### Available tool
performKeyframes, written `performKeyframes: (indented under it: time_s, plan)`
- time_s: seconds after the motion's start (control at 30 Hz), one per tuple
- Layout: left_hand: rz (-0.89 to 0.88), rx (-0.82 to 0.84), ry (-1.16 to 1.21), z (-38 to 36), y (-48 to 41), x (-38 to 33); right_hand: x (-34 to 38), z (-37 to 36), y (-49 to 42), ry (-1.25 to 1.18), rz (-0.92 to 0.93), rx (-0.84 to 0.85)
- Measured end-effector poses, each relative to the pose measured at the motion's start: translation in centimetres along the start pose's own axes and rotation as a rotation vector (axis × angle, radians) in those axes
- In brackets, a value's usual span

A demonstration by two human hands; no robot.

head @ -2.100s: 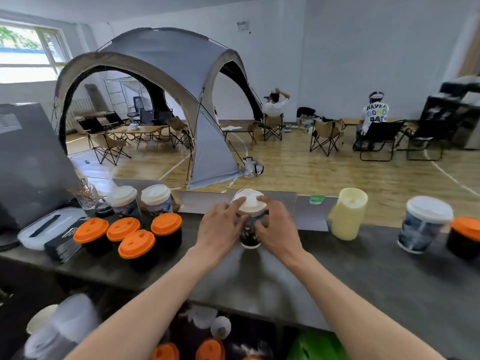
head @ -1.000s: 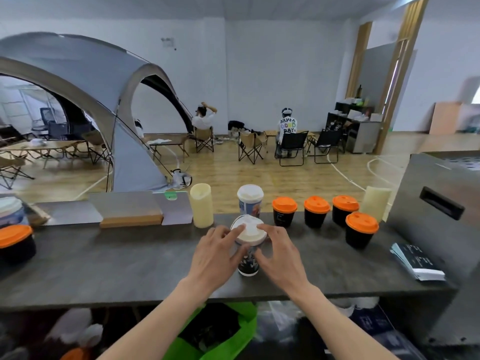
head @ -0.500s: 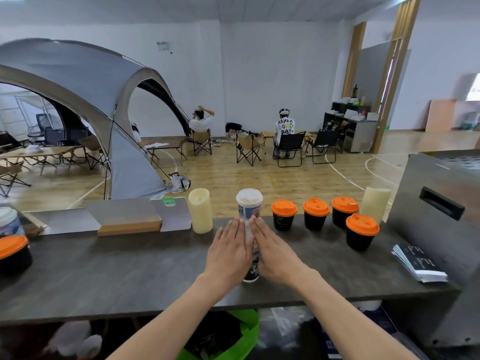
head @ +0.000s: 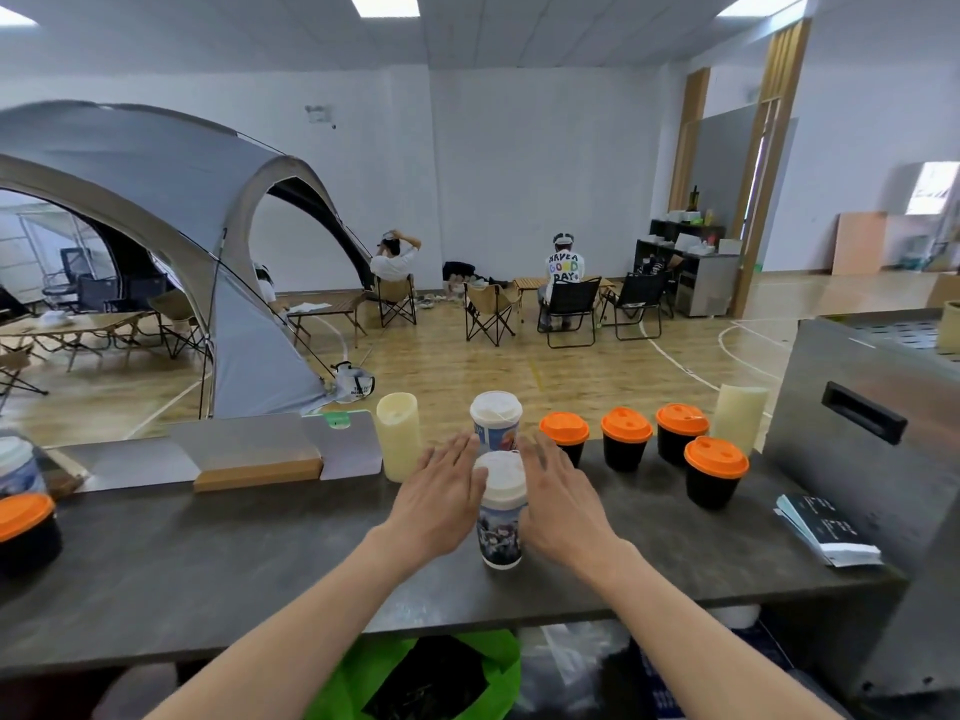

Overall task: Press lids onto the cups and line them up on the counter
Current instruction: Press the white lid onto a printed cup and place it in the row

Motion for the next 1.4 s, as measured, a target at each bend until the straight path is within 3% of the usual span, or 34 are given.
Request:
performKeyframes:
  time_s: [0.2, 0.63, 0.9, 1.23, 1.4]
  plan:
    - [-0.057, 0.026, -0.081, -2.3, 0.9, -1.3, -0.8, -2.9, -0.9, -0.016, 0.071, 0.196]
    - [-0.037, 0.026, -0.131, 0.2, -0.8, 0.5, -0.4, 0.0, -0.9, -0.035, 0.009, 0.046]
    - [-0.035, 0.067, -0.052, -2.0, -0.8, -1.1, -0.5, -1.1, -1.4, -0.069, 0.052, 0.238]
    - [0.01, -0.065, -0.114, -0.9, -1.2, 0.2, 0.0, -0.4, -1.7, 0.058, -0.027, 0.164]
    - [-0.02, -0.06, -0.054, -0.2, -1.6, -0.7, -0.7, -0.1, -2.6, -0.019, 0.0, 0.111]
Point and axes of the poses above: each hand's wrist, its own y-axis away from the middle knuckle, its own z-axis out of the back of the hand, x = y × z, the point moved 2 cm from there along -y, towards the middle knuckle, and after that the axes turned 8 degrees about z, right-handed, at the moved point
